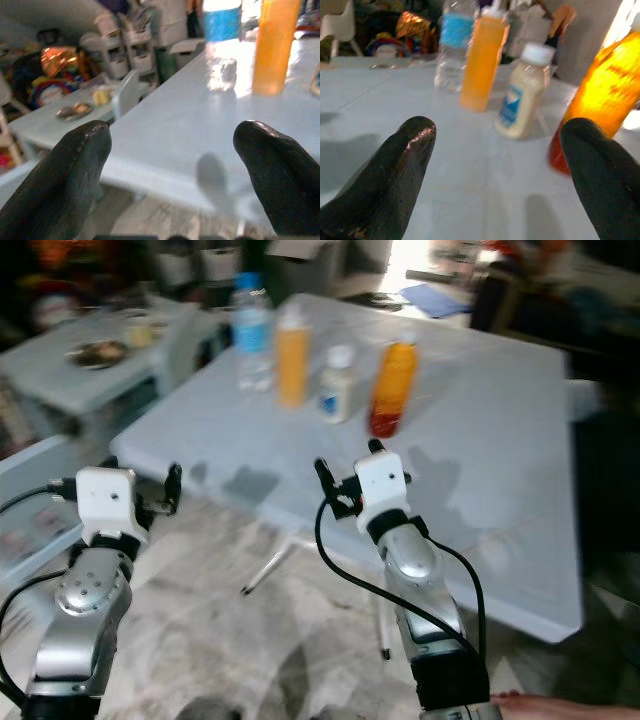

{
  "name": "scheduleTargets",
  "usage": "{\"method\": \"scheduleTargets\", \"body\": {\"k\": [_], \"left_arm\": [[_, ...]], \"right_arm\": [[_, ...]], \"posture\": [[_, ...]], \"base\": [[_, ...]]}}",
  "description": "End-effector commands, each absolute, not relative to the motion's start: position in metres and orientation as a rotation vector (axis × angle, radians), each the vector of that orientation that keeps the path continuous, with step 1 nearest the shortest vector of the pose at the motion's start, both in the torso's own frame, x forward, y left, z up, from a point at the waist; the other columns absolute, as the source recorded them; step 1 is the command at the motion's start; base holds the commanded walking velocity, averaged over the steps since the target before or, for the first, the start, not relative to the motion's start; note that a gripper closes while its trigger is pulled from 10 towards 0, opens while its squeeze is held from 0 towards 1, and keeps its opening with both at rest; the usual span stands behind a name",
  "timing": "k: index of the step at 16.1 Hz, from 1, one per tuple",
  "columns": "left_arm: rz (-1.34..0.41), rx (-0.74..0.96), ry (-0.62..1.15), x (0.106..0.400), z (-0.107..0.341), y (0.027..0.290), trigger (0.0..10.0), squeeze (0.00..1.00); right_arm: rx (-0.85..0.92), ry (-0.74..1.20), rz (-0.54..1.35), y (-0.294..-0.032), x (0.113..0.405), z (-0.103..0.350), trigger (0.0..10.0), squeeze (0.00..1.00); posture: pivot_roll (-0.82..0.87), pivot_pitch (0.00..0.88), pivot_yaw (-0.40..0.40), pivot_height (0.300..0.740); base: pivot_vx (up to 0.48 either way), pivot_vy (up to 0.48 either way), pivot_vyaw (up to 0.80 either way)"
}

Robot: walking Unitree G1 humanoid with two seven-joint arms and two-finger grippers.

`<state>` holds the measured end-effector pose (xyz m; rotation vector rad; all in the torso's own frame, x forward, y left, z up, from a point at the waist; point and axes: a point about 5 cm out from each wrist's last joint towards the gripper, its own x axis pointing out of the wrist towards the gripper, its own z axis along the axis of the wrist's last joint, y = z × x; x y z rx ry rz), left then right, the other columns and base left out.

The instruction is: Restocking fridge

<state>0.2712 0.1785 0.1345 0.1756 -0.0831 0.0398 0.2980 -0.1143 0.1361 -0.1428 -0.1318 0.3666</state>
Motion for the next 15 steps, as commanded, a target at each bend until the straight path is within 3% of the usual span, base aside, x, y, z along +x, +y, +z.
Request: {"method": "scheduleTargets", "body": {"k": [1,4,15], "left_arm": [[0.052,0.184,-0.084,0.271,0.136,0.184,10.0,0.0],[0.053,0.179,-0.084,0.272,0.136,0.183,10.0,0.0],[0.067,0.186,-0.055,0.26,0.134,0.177,10.0,0.0]], "right_arm": [[-0.139,-0.152,0.396,-0.106,0.296,0.14,10.0,0.0],[-0.138,-0.16,0.404,-0.106,0.296,0.141,10.0,0.0],[-0.157,-0.266,0.453,-0.1,0.314,0.174,10.0,0.0]], "posture": [[0.0,0.083,-0.022,0.74],[0.0,0.087,-0.023,0.74],[0.02,0.159,-0.021,0.74]], "base": [[0.36,0.0,-0.8],[0.326,0.0,-0.8],[0.0,0.0,0.0]]}}
